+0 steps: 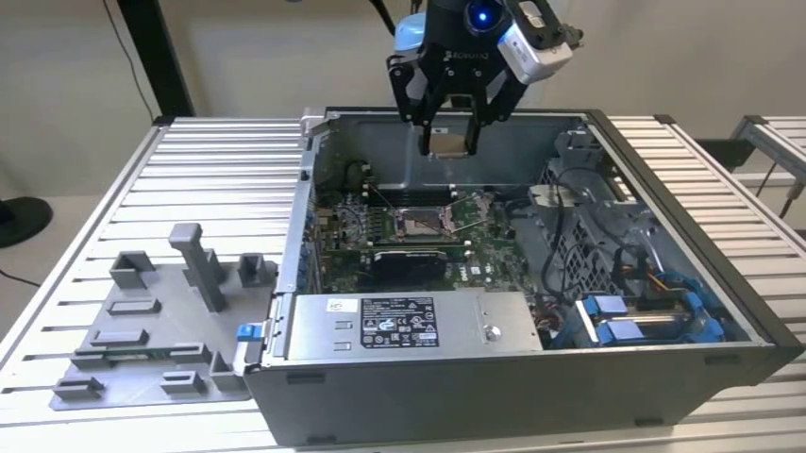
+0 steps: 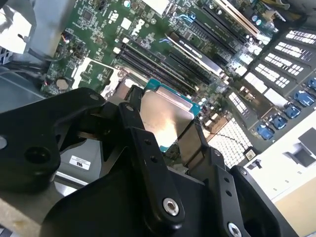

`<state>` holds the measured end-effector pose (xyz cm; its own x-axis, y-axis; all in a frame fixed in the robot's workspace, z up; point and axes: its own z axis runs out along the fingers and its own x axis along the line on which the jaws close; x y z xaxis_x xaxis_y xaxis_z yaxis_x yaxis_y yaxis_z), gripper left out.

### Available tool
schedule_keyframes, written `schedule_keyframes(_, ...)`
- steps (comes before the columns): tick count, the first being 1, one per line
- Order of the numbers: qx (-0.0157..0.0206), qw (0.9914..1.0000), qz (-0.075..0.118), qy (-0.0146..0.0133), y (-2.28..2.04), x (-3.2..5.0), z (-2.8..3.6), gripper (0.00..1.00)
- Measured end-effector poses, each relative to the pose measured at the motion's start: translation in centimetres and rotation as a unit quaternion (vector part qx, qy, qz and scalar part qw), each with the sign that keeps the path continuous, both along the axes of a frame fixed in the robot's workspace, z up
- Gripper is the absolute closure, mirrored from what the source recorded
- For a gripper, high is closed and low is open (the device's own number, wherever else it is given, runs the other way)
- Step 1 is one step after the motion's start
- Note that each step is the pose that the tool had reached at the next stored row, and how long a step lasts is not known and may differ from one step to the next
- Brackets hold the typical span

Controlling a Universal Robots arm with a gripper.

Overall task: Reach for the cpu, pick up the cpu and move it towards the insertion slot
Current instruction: 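Pick up the cpu and move it towards the insertion slot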

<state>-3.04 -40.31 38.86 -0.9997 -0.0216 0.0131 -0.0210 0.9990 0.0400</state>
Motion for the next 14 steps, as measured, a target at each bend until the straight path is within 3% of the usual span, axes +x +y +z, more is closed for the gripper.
schedule_keyframes(14, 0.0000, 1.00000, 0.000, 0.0000, 0.37, 0.01, -0.01, 1.00)
